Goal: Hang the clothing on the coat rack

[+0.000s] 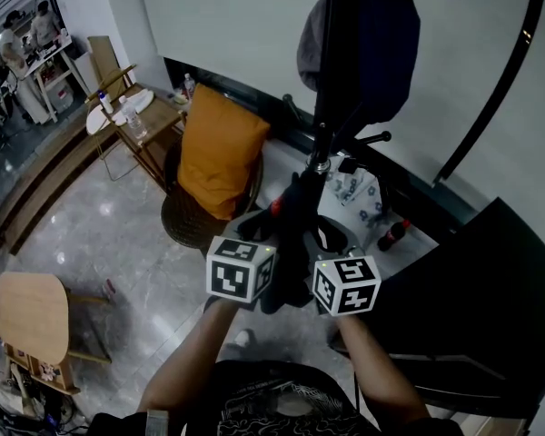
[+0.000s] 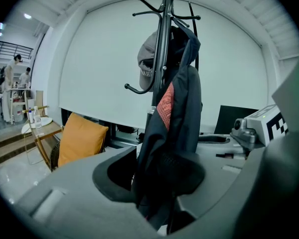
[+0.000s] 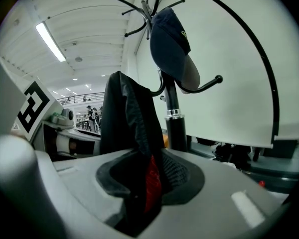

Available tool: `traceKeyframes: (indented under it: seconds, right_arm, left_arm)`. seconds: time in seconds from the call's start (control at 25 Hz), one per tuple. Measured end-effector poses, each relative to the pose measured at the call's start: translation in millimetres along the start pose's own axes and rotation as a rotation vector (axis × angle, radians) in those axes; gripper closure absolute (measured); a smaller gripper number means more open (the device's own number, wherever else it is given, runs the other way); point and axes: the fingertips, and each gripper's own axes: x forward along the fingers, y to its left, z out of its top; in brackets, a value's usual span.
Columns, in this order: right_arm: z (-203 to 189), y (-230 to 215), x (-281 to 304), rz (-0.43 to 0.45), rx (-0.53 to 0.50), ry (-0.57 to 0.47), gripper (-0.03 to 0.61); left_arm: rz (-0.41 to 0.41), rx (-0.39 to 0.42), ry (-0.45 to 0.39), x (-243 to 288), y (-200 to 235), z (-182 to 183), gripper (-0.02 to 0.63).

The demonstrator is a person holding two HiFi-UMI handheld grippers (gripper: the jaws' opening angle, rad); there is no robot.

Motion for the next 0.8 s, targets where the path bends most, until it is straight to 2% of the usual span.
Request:
traceKeyframes:
  seconds: [0.48,0.8]
  right_arm:
    - [3.4,12.0,-21.4,0.050,-0.001,-0.011,0.462]
    - [7.7,22.5,-33.1,0.058,0.001,-0.028,0.462]
  left_arm:
    - [0.077,-0.041,-0.007,-26.1,-6.3,-3.8,0.500]
    - [0.087,-0.037,-0.043,-44.8,-10.3,5.4,0.502]
